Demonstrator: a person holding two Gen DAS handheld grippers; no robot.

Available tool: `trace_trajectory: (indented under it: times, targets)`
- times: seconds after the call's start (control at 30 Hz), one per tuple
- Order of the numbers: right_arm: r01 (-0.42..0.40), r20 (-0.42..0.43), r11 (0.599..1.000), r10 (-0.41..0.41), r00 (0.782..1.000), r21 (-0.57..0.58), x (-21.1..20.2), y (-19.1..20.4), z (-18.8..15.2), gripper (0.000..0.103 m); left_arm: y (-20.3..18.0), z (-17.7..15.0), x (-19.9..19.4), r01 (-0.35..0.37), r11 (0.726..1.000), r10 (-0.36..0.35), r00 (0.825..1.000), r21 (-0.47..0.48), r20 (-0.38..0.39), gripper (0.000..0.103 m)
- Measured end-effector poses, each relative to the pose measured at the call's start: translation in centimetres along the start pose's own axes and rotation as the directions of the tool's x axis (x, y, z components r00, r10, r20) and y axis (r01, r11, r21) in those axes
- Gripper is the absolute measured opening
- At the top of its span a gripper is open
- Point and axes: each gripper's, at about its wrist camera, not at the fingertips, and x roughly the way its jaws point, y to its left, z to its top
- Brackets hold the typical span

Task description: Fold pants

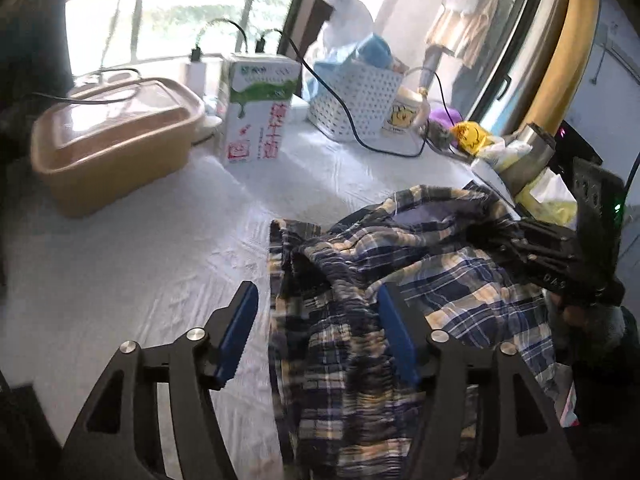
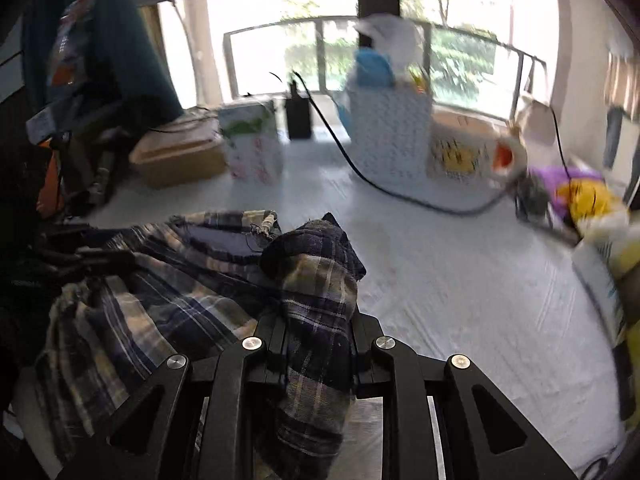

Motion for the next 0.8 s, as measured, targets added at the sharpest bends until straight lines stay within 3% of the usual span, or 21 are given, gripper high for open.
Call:
trace_trajectory:
  times: [0.13,0.23,0.37,0.43,0.47,0.63,0.8]
  targets:
    - [-0.009,-0.032,1.0,0.009,0.999,0.027,1.5,-0.9,-0.7,0.021,-0.3,0.9,1.5,0.019,1.0,-0.018,0.998,0.023,-0.06,0.068]
    - [-0.02,-0.037,0.998,0.022,0.999,0.053,2.0,-1.6,-0.8,0.021,-0.1,1.5,3.5,0.026,0.999,-0.021,0.988,0.028,-0.154,0.068]
    - [-0.038,-0.04,0.997,0.041,0.998,0.072,2.1,-2.0,-0.7,0.021,0.2,2.3,4.5,0.045,0.998,-0.039,0.986,0.033,-0.162,0.067]
    - [-0.053,-0.039,0.995,0.057,0.998,0.085,2.1,-2.3,-0.7,0.021,-0.2,2.4,4.9,0.077,0.997,-0.07,0.983,0.032,-0.172,0.038]
    - [-0.058,-0.038,0.994,0.062,0.997,0.087,2.1,-2.5,-0.6,0.021,-0.5,2.4,5.0,0.081,0.996,-0.074,0.981,0.033,-0.178,0.036]
    - [-0.059,-0.009,0.996,0.06,0.998,0.072,1.6,-2.1,-0.5,0.021,-1.0,2.0,3.3,0.066,0.997,-0.061,0.992,0.044,-0.107,0.019]
    - [-0.036,0.081,0.999,0.036,0.996,-0.001,-1.0,-0.2,0.5,0.021,-1.8,1.9,-0.8,0.021,0.998,-0.023,0.999,0.067,0.025,0.017]
